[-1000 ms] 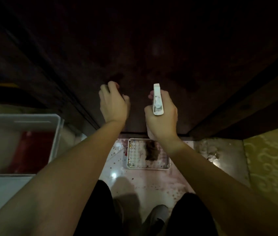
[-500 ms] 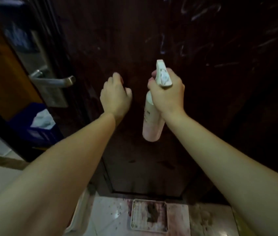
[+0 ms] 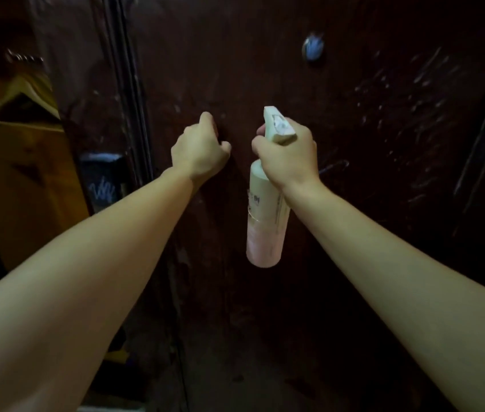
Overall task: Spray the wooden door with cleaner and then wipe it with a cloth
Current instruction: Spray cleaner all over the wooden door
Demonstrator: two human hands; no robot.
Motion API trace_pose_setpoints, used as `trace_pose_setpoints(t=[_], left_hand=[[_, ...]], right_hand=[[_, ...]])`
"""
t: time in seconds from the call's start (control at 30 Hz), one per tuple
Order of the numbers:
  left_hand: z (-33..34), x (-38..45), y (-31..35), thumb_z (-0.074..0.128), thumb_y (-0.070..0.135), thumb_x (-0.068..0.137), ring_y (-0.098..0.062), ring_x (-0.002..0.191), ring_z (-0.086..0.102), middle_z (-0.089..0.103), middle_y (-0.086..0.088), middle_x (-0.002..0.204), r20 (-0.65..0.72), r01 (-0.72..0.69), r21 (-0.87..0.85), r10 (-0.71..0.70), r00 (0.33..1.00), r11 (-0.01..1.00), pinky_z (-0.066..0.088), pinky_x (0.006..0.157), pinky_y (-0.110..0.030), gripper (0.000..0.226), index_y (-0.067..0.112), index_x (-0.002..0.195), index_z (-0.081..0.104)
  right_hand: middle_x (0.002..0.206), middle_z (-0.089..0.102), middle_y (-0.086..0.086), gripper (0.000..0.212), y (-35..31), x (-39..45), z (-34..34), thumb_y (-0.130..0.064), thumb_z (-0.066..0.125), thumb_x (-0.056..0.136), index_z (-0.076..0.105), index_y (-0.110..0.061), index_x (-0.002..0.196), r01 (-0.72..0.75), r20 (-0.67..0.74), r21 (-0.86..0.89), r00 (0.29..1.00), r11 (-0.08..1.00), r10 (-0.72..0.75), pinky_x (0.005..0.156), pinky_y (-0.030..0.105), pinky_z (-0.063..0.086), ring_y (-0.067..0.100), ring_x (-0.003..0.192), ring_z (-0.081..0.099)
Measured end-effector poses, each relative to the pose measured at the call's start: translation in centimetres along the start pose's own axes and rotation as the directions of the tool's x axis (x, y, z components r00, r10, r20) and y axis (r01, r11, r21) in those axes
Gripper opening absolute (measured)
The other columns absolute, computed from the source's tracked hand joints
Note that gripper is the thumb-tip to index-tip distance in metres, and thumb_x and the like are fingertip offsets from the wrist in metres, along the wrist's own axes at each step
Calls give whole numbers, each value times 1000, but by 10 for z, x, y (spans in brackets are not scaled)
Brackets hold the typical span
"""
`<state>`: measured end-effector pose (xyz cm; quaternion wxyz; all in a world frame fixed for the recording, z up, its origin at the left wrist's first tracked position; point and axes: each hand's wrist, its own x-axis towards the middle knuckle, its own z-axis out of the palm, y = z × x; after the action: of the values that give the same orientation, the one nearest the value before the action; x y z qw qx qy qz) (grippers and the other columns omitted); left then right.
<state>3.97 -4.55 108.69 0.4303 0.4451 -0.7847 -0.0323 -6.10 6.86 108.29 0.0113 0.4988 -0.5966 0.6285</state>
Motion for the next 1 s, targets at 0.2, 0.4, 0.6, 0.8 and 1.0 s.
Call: trace_pose_setpoints(t=[0.2,0.4,0.6,0.8,1.0], left_hand=[[-57,54,5,63,37,85,-23,87,49,53,-1,97,-97,-99,37,102,990,994,40,71,-38,31,18,101,44],[-112,87,-7,63,29,84,-35,108,47,43,-14,115,-201,-149,54,157,967,987,44,92,-48,36,10,108,46],[-150,96,-28,62,22,86,-37,124,37,32,-18,135,-309,-72,65,89,947,995,36,104,-43,53,4,131,40],[-179,108,-54,61,26,89,-37,139,27,18,-20,154,-265,14,41,-3,964,999,28,115,-43,75,1,148,23],[-196,117,-75,60,26,88,-34,142,28,22,-21,155,-145,21,43,-15,989,999,28,116,-39,74,0,148,25]], right_hand=[[66,60,-10,5,-45,47,5,-21,64,70,61,-24,69,58,5,41,998,997,-58,74,39,53,15,74,61],[65,66,-3,15,-113,87,19,-29,58,56,64,-17,63,160,32,74,986,984,-163,76,40,56,21,77,66],[69,65,-2,26,-167,113,57,-32,58,48,64,-15,66,230,46,174,969,957,-241,84,48,57,28,84,67],[56,52,-6,13,-199,117,90,-26,59,56,53,-14,56,266,66,210,956,941,-285,59,30,45,17,62,54],[59,59,-2,30,-202,123,119,-32,56,51,61,-6,67,289,17,207,954,934,-299,75,43,55,28,74,63]])
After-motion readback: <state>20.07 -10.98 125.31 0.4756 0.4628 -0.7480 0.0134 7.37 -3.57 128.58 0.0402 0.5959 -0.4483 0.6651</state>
